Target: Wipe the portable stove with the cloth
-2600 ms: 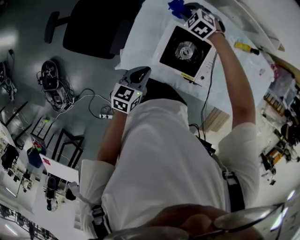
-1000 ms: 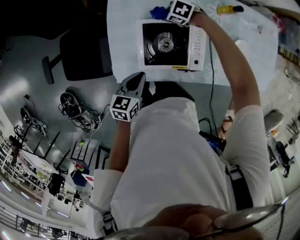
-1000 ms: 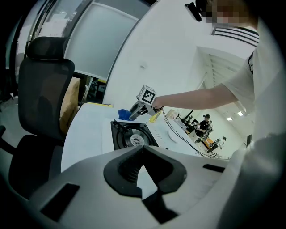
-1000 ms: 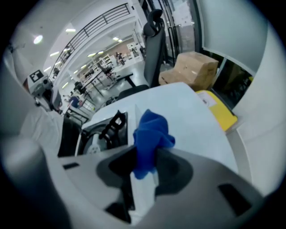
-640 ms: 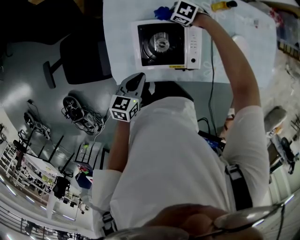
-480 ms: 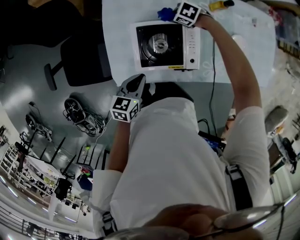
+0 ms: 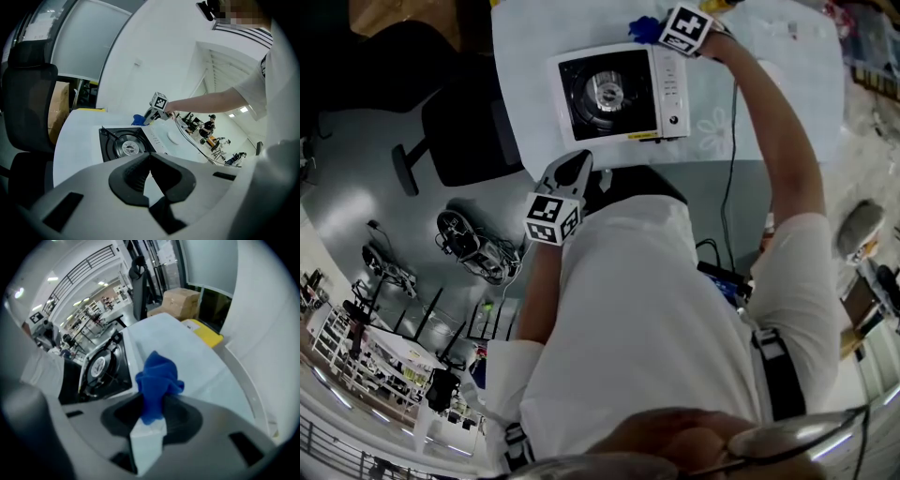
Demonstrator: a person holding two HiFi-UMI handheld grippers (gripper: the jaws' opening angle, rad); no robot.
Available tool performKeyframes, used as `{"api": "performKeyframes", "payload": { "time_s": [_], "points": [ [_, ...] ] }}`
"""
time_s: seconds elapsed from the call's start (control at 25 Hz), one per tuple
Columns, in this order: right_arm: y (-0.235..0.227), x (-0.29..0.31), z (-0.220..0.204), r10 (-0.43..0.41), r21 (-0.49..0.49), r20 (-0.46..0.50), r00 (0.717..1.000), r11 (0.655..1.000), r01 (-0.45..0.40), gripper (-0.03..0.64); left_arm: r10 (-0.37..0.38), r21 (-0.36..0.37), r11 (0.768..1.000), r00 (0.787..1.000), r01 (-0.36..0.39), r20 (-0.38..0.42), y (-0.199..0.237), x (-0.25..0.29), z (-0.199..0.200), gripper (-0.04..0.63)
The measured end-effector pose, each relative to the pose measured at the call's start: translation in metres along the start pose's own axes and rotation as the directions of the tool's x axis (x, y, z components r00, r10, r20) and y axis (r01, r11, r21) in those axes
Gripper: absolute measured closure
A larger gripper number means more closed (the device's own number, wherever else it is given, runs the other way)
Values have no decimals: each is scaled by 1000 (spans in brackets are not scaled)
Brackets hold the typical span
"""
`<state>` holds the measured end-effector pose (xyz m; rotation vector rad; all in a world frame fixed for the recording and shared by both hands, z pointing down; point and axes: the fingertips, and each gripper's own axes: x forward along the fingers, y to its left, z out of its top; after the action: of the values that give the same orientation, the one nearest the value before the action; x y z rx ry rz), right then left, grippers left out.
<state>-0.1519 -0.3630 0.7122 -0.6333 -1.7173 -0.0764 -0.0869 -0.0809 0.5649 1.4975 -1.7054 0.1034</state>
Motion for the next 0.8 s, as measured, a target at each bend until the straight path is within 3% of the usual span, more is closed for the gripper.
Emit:
{"api": "performKeyframes", "payload": {
  "time_s": [0.44,0.68,0.8],
  "points": [
    [-14,-20,-33,-133,69,36,990,989,130,480,-69,45,997,997,70,-26,-14,22,14,558],
    [12,-20,-38,-43,151,103,994,988,27,480,-105,91,990,993,109,-50,-31,37,25,558],
    [1,-28,-51,-126,149,69,990,982,115,480,-121,110,986,991,127,-62,-40,43,29,558]
  ]
}}
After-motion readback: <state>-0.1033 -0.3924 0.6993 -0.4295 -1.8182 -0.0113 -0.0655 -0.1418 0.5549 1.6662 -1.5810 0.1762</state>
